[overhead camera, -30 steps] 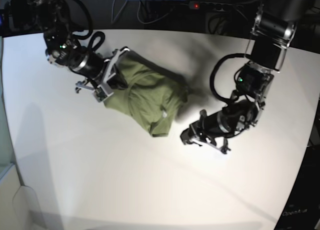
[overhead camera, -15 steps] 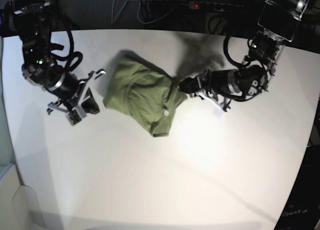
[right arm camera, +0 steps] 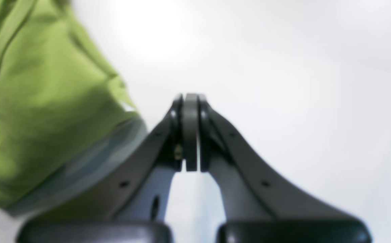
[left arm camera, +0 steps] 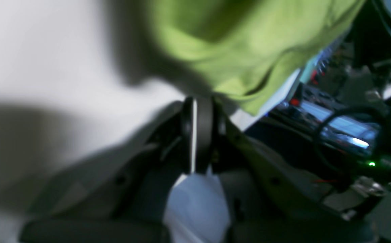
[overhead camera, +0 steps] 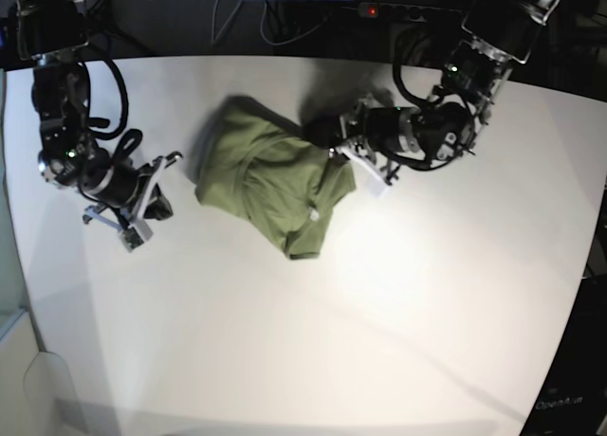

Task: Fold the T-shirt properly
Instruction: 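Tuck the bundle's loose edge under with the left gripper and withdraw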

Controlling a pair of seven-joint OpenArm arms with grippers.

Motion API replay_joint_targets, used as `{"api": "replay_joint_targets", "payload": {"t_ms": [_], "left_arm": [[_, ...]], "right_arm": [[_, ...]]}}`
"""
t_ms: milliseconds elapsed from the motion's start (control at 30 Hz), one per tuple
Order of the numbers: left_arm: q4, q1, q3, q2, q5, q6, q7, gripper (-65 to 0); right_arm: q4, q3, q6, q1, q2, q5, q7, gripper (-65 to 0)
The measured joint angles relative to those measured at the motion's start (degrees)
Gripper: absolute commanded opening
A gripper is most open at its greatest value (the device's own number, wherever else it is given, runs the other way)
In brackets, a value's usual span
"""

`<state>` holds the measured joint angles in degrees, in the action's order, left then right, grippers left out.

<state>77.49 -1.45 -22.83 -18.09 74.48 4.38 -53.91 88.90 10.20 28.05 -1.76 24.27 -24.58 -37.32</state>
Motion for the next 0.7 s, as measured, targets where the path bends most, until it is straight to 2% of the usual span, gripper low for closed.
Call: {"api": "replay_joint_targets", "payload": {"t_ms": [133, 167, 233, 300, 367, 467, 700], "left_arm": [[-4.0, -2.7, 1.2, 3.8, -5.7, 2.9, -5.9, -63.4], [-5.4, -3.8, 1.3, 5.2, -8.1, 1.2, -4.7, -63.4], [-8.3, -6.3, 1.2, 8.3, -11.2, 0.0, 1.3, -63.4], [-10.4, -7.6, 1.0, 10.5, -11.7, -0.6, 2.5, -63.4], [-11.4, -8.8, 0.9, 10.5, -10.7, -0.2, 2.3, -63.4], [-12.4, -10.3, 0.9, 10.6, -10.9, -0.3, 4.0, -63.4], [-13.2, -12.9, 0.9, 10.3, -11.8, -0.1, 4.2, -63.4]], "right_arm": [[0.0, 0.0, 0.0, -1.3, -1.8, 0.0, 0.3, -64.7], [0.2, 0.1, 0.0, -2.1, -2.4, 0.0, 0.5, -64.7], [0.3, 0.1, 0.2, -4.0, -3.8, 0.0, 0.2, -64.7], [0.4, 0.2, 0.3, -6.0, -5.4, 0.1, 0.0, -64.7], [0.6, 0.2, 0.3, -7.3, -6.5, 0.0, 1.0, -64.7], [1.6, 1.9, 0.2, -9.2, -6.0, 0.1, 3.6, -64.7], [5.3, 8.5, 0.0, -9.7, -6.3, 0.7, 2.7, -64.7]]}}
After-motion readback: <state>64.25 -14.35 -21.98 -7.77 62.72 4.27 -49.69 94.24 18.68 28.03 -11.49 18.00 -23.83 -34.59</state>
